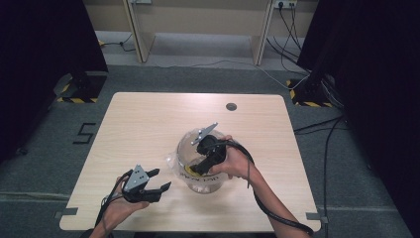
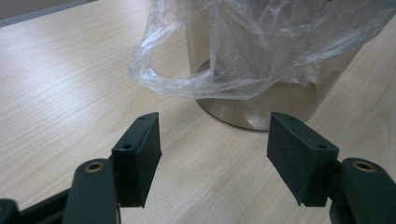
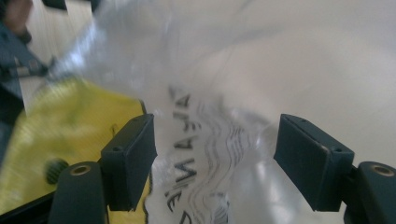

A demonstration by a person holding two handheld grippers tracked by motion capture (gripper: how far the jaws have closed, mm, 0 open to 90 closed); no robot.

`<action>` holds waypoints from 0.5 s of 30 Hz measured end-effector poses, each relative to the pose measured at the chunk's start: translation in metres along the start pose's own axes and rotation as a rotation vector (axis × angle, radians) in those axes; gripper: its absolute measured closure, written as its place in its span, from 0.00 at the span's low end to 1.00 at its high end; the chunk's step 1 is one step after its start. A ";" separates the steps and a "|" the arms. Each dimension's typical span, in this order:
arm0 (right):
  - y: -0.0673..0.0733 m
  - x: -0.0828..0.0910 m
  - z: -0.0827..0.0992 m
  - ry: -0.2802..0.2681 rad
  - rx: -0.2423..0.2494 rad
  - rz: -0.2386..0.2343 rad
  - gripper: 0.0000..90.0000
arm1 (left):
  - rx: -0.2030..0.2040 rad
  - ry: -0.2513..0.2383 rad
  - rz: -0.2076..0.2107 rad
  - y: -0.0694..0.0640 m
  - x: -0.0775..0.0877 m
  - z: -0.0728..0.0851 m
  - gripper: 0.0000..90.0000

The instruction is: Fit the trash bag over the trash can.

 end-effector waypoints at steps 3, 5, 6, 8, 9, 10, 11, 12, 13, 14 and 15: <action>-0.008 0.007 -0.012 -0.054 -0.041 0.033 0.32 | 0.000 0.004 0.000 0.001 -0.001 0.000 0.38; -0.015 0.007 -0.017 -0.065 -0.050 0.072 0.32 | -0.001 0.006 0.003 0.000 -0.001 0.001 0.38; -0.018 0.006 -0.019 -0.063 -0.060 0.084 0.32 | -0.002 0.006 0.003 -0.001 -0.001 0.001 0.38; -0.024 0.003 -0.022 -0.067 -0.078 0.105 0.32 | -0.002 0.007 0.003 -0.001 -0.001 0.001 0.38; -0.027 0.001 -0.023 -0.065 -0.081 0.120 0.32 | -0.002 0.006 0.003 -0.001 -0.001 0.001 0.38; -0.030 -0.001 -0.024 -0.058 -0.085 0.135 0.32 | -0.001 0.005 0.003 -0.001 -0.001 0.001 0.38; -0.033 -0.003 -0.023 -0.041 -0.088 0.153 0.32 | -0.001 0.006 0.004 -0.001 -0.001 0.001 0.38; -0.040 -0.007 -0.021 -0.006 -0.083 0.189 0.32 | 0.000 0.007 0.005 -0.001 -0.001 0.001 0.38; -0.040 -0.007 -0.021 -0.006 -0.083 0.189 0.32 | 0.000 0.007 0.005 -0.001 -0.001 0.001 0.38; -0.044 -0.009 -0.018 0.023 -0.082 0.203 0.32 | 0.000 0.006 0.005 -0.001 -0.001 0.002 0.38; -0.044 -0.011 -0.017 0.037 -0.078 0.199 0.32 | 0.000 0.006 0.005 -0.001 -0.001 0.002 0.38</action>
Point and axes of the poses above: each handheld gripper's, and its own axes: x roughly backward along the jaws, z roughly out of its underside, y roughly to its left, the point moved 9 cm from there along -x, roughly forward along the jaws, and after that the axes turned 11 degrees about z, right-handed, at the moved point
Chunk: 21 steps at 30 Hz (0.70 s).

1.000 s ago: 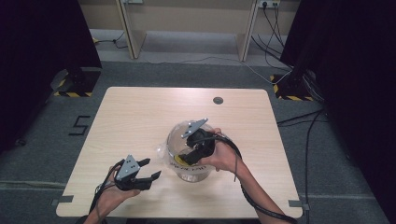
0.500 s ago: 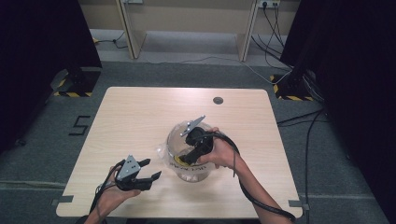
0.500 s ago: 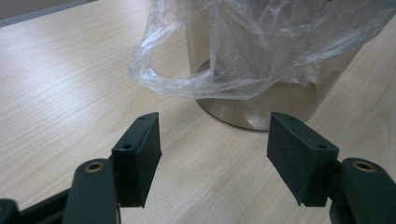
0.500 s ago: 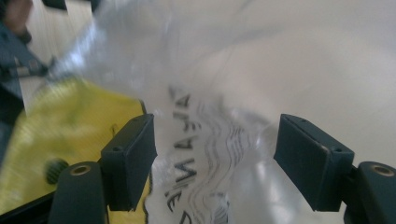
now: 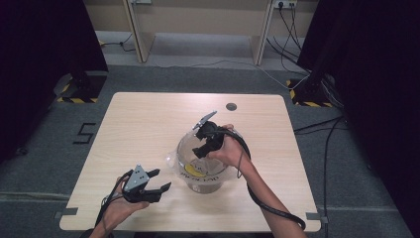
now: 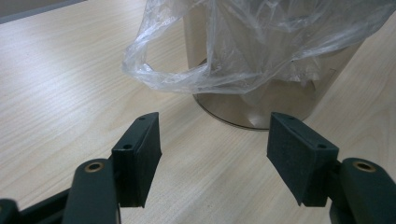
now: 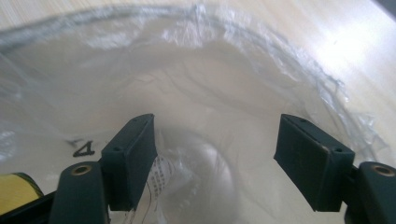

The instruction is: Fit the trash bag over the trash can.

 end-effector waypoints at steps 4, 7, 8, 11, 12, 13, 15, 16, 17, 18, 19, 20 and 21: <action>-0.001 -0.003 0.005 0.031 0.013 0.010 0.34 | -0.001 0.001 0.001 0.000 0.000 0.000 0.38; -0.001 -0.004 0.008 0.034 0.015 0.001 0.33 | -0.003 0.004 0.002 -0.001 0.000 0.001 0.38; -0.001 0.000 0.006 0.007 0.011 -0.019 0.32 | -0.004 0.005 0.000 -0.001 0.000 0.001 0.38; 0.000 0.010 0.002 -0.040 -0.019 -0.051 0.32 | 0.000 0.003 -0.004 0.000 0.000 0.001 0.38; -0.001 0.016 0.001 -0.065 -0.018 -0.053 0.32 | 0.002 0.004 -0.005 0.001 0.000 0.002 0.38; -0.002 0.022 0.001 -0.077 -0.013 -0.051 0.32 | 0.003 0.007 -0.006 0.001 0.000 0.002 0.38; -0.005 0.036 0.000 -0.121 -0.014 -0.038 0.32 | 0.003 0.008 -0.008 0.002 0.000 0.003 0.38; -0.007 0.043 0.001 -0.147 -0.012 -0.031 0.32 | 0.004 0.008 -0.008 0.002 0.001 0.003 0.38; -0.009 0.047 0.003 -0.158 -0.013 -0.030 0.32 | 0.005 0.008 -0.010 0.003 0.001 0.003 0.38; -0.011 0.050 0.004 -0.166 -0.020 -0.026 0.32 | 0.004 0.009 -0.012 0.003 0.002 0.003 0.38; -0.014 0.053 0.007 -0.173 -0.031 -0.016 0.32 | 0.005 0.011 -0.014 0.004 0.002 0.004 0.38; -0.018 0.056 0.010 -0.179 -0.039 -0.006 0.32 | 0.007 0.013 -0.015 0.005 0.002 0.005 0.38; -0.022 0.057 0.013 -0.183 -0.048 0.002 0.32 | 0.009 0.015 -0.017 0.005 0.002 0.005 0.38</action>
Point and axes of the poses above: each handheld gripper's, and its own axes: x roughly backward along the jaws, z roughly out of its underside, y roughly to its left, the point moved 9 cm from there along -x, roughly forward along the jaws, and after that the axes turned 11 degrees about z, right-handed, at the moved point
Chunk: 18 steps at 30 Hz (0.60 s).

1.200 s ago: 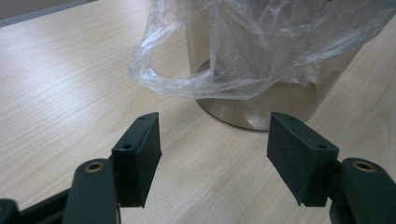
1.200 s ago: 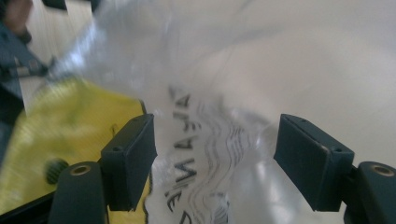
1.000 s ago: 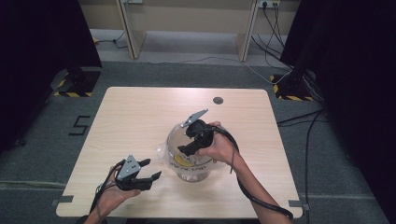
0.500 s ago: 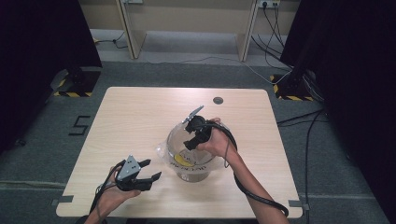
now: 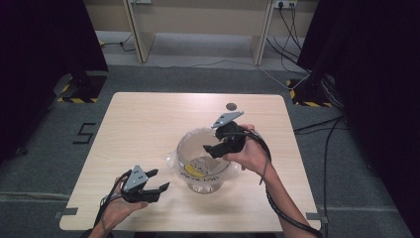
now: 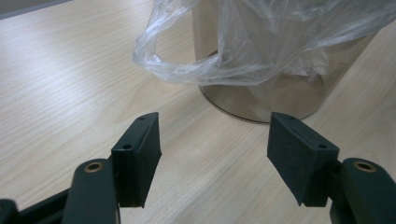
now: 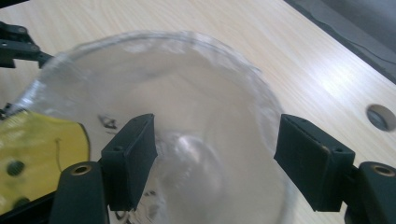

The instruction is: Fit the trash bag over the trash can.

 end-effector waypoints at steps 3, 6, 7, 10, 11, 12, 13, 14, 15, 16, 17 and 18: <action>-0.012 0.003 0.011 0.005 -0.032 0.022 0.32 | 0.004 0.002 -0.003 0.001 0.001 0.002 0.38; -0.020 0.004 0.020 0.014 -0.053 0.046 0.32 | 0.012 0.008 -0.008 0.003 0.002 0.004 0.38; -0.022 0.005 0.023 0.017 -0.054 0.058 0.32 | 0.013 0.012 -0.008 0.004 0.002 0.006 0.38; -0.022 0.007 0.030 0.020 -0.049 0.063 0.32 | 0.015 0.012 -0.009 0.004 0.003 0.006 0.38; -0.022 0.007 0.031 0.025 -0.040 0.071 0.32 | 0.014 0.012 -0.009 0.004 0.003 0.006 0.38; -0.022 0.008 0.033 0.033 -0.032 0.085 0.32 | 0.014 0.011 -0.009 0.004 0.003 0.006 0.38; -0.022 0.008 0.035 0.044 -0.027 0.100 0.32 | 0.015 0.010 -0.008 0.004 0.003 0.005 0.38; -0.023 0.008 0.039 0.062 -0.020 0.127 0.32 | 0.012 0.010 -0.007 0.003 0.003 0.005 0.38; -0.023 0.008 0.039 0.062 -0.020 0.127 0.32 | 0.012 0.010 -0.007 0.003 0.003 0.005 0.38; -0.023 0.008 0.042 0.079 -0.016 0.142 0.31 | 0.012 0.010 -0.007 0.003 0.003 0.005 0.38; -0.020 0.005 0.048 0.119 -0.011 0.128 0.30 | 0.013 0.011 -0.007 0.003 0.003 0.005 0.38; -0.020 0.005 0.048 0.119 -0.011 0.128 0.30 | 0.012 0.013 -0.007 0.003 0.003 0.006 0.38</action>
Point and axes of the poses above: each handheld gripper's, and its own axes: x roughly backward along the jaws, z roughly out of its underside, y roughly to its left, the point moved 9 cm from there along -x, roughly forward along the jaws, and after that the axes turned 11 degrees about z, right-handed, at the moved point
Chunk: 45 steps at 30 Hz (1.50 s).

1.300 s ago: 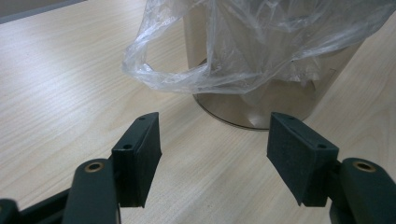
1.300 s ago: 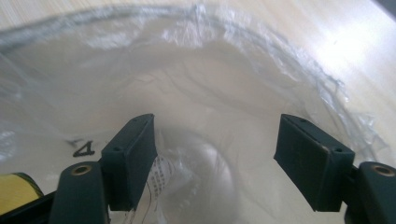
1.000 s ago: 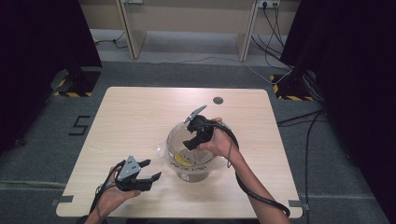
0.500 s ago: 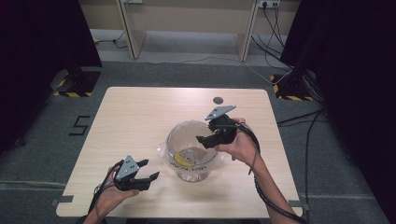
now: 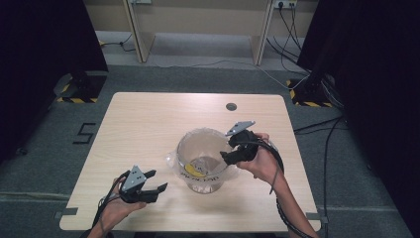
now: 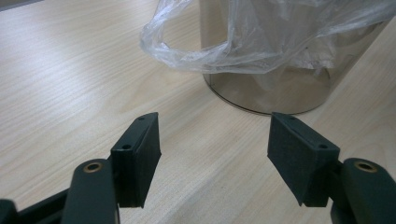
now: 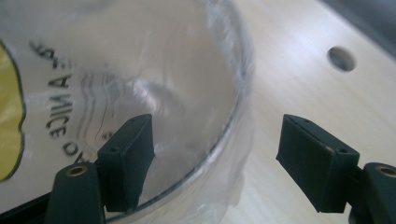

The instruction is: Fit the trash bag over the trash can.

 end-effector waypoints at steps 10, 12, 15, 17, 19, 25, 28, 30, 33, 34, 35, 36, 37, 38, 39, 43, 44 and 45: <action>0.006 -0.015 0.006 0.004 -0.019 -0.068 0.56 | 0.001 0.000 0.001 0.000 0.000 0.000 0.38; 0.007 -0.017 0.006 0.002 -0.042 -0.092 0.59 | 0.003 0.001 0.003 -0.001 0.000 0.001 0.38; 0.005 -0.020 0.005 -0.004 -0.046 -0.075 0.60 | 0.003 0.003 0.004 -0.001 -0.001 0.001 0.38; 0.004 -0.022 0.004 -0.001 -0.043 -0.069 0.60 | 0.004 0.005 0.004 0.000 -0.001 0.001 0.38; 0.004 -0.023 0.004 0.004 -0.048 -0.073 0.54 | 0.005 0.004 0.004 0.000 -0.001 0.002 0.38; -0.007 0.000 -0.002 -0.129 -0.155 -0.112 0.30 | 0.012 0.010 0.003 0.002 0.000 0.004 0.38; -0.019 0.012 0.000 -0.192 -0.215 -0.121 0.29 | 0.018 0.011 0.002 0.003 0.000 0.005 0.38; -0.026 0.018 0.004 -0.223 -0.254 -0.119 0.28 | 0.033 0.011 0.001 0.005 0.002 0.007 0.38; -0.035 0.023 0.012 -0.245 -0.295 -0.109 0.28 | 0.046 0.013 -0.011 0.009 0.005 0.009 0.37; -0.040 0.024 0.017 -0.256 -0.315 -0.096 0.28 | 0.051 0.015 -0.015 0.011 0.005 0.010 0.37; -0.044 0.024 0.022 -0.259 -0.331 -0.085 0.28 | 0.055 0.016 -0.016 0.012 0.006 0.011 0.37; -0.046 0.024 0.026 -0.262 -0.343 -0.074 0.28 | 0.060 0.023 -0.019 0.014 0.006 0.013 0.37; -0.050 0.023 0.031 -0.256 -0.357 -0.062 0.27 | 0.063 0.030 -0.025 0.016 0.007 0.015 0.36; -0.053 0.021 0.037 -0.246 -0.362 -0.051 0.27 | 0.069 0.037 -0.029 0.018 0.007 0.016 0.36; -0.055 0.019 0.043 -0.241 -0.371 -0.040 0.26 | 0.076 0.043 -0.032 0.020 0.006 0.018 0.36; -0.058 0.009 0.064 -0.215 -0.392 -0.021 0.26 | 0.092 0.063 -0.047 0.027 0.006 0.023 0.35; -0.058 0.006 0.069 -0.210 -0.391 -0.015 0.26 | 0.096 0.064 -0.051 0.028 0.006 0.024 0.35; -0.057 0.004 0.073 -0.205 -0.392 -0.014 0.26 | 0.100 0.064 -0.058 0.030 0.007 0.025 0.35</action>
Point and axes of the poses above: each handheld gripper's, and its own axes: x roughly backward along the jaws, z roughly out of its underside, y roughly to its left, the point moved 9 cm from there along -x, roughly forward along the jaws, and after that the axes turned 11 degrees about z, right-handed, at the moved point
